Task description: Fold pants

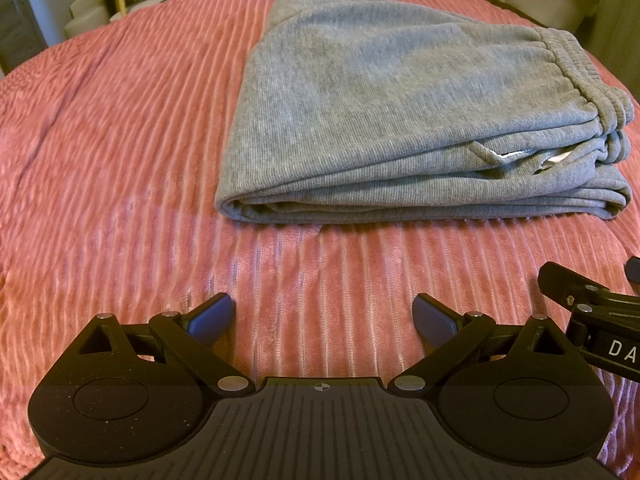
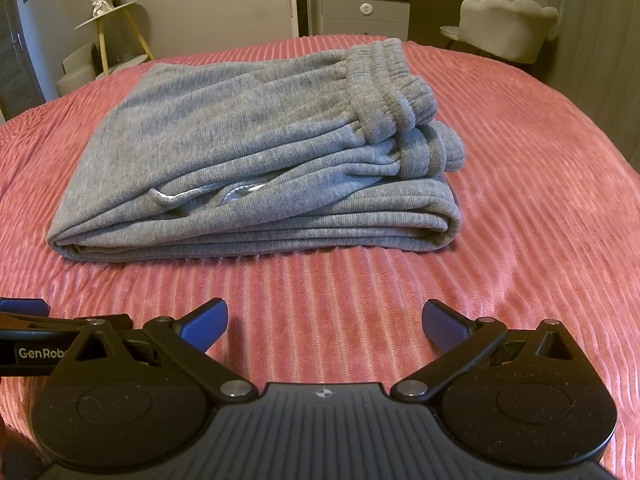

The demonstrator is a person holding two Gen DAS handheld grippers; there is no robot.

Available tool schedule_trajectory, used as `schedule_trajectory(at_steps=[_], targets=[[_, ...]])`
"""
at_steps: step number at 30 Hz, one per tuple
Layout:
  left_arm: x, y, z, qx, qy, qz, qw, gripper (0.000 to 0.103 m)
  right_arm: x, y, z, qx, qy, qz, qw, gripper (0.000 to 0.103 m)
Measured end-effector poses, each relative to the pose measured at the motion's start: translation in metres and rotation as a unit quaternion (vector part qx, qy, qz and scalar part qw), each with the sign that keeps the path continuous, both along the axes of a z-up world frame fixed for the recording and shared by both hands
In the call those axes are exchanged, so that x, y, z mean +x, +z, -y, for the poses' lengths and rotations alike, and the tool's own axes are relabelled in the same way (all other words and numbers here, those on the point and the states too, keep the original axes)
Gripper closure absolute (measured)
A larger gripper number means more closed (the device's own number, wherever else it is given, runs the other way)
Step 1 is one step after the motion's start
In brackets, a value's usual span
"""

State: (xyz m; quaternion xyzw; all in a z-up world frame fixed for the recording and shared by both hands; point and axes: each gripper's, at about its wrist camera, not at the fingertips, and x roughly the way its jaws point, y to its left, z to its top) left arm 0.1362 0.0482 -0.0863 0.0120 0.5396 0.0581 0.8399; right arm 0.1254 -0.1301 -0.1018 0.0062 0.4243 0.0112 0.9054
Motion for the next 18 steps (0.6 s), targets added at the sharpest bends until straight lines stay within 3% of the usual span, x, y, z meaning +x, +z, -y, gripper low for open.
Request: schedule_trajectory(at_steps=[18], targets=[[-0.0002,0.0,0.0007,0.0,0.0,0.0,1.0,0.003,0.0005,-0.0006,-0.0006,-0.001,0.002,-0.001,1.0,0.0]])
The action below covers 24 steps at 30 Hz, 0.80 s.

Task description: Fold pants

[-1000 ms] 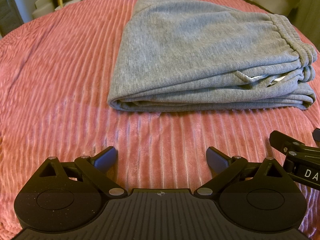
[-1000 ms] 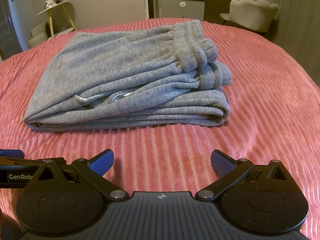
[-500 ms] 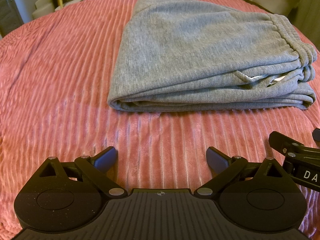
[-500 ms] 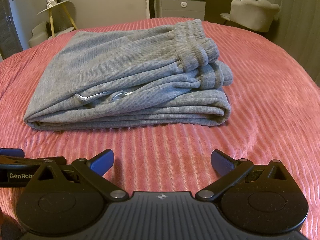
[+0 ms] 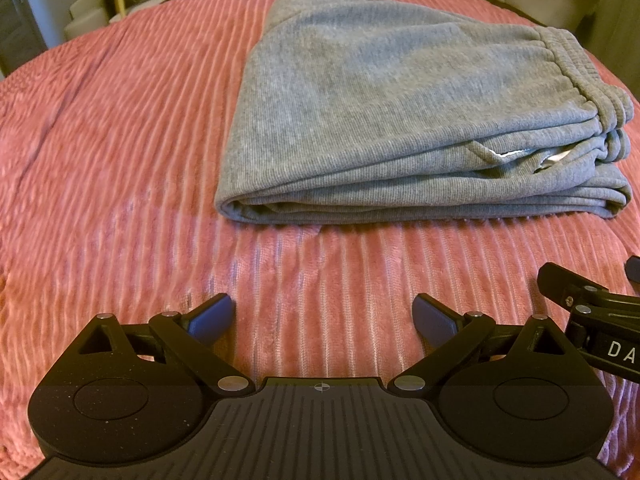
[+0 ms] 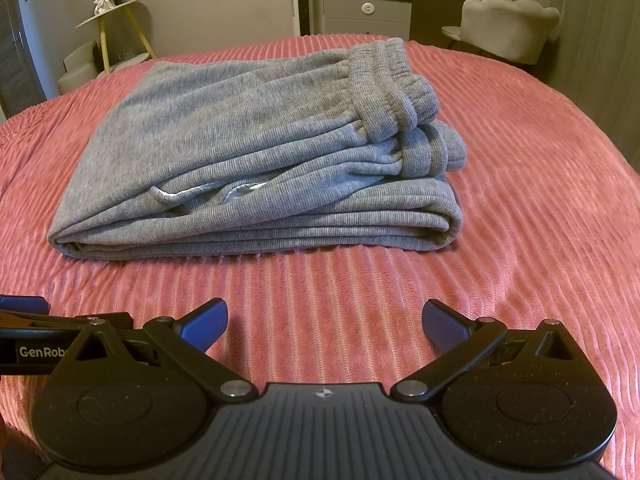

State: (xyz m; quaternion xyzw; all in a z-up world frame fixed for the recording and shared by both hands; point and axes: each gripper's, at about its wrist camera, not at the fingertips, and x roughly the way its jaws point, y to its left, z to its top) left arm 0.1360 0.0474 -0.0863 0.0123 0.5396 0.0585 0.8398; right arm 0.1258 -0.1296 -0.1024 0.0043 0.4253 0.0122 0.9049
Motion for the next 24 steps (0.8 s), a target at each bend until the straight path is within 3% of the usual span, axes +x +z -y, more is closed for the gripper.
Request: schedule_trajectory(at_steps=[24], targets=[[0.0004,0.0003,0.0007,0.0,0.0,0.0,1.0,0.003,-0.0002,-0.0009,0.001,-0.002,0.004,0.0,1.0,0.0]])
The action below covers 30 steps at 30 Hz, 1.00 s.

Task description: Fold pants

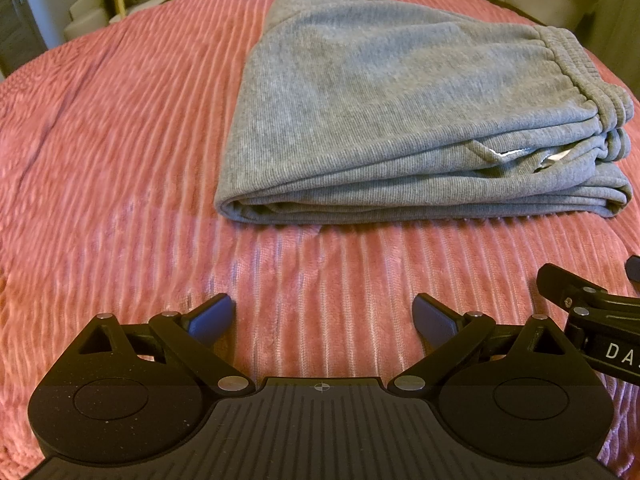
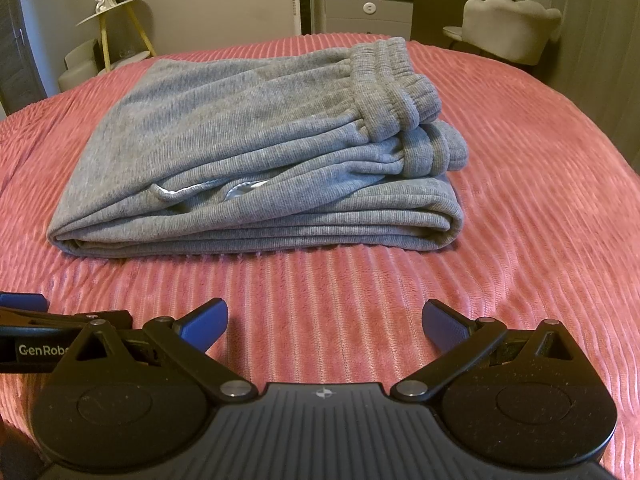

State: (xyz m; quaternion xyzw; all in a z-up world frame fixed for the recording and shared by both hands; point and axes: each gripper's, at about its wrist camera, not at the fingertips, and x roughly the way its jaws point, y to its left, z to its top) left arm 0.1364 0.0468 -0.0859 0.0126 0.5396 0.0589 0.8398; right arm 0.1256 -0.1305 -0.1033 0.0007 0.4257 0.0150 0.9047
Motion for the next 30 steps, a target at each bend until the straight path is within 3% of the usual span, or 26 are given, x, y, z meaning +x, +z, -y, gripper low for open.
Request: schedule_trajectory(at_steps=[30], targets=[[0.0009,0.0015,-0.0022,0.006,-0.006,0.003,1.0,0.003,-0.0003,-0.0011,0.0003,-0.002,0.0,-0.001,1.0,0.0]])
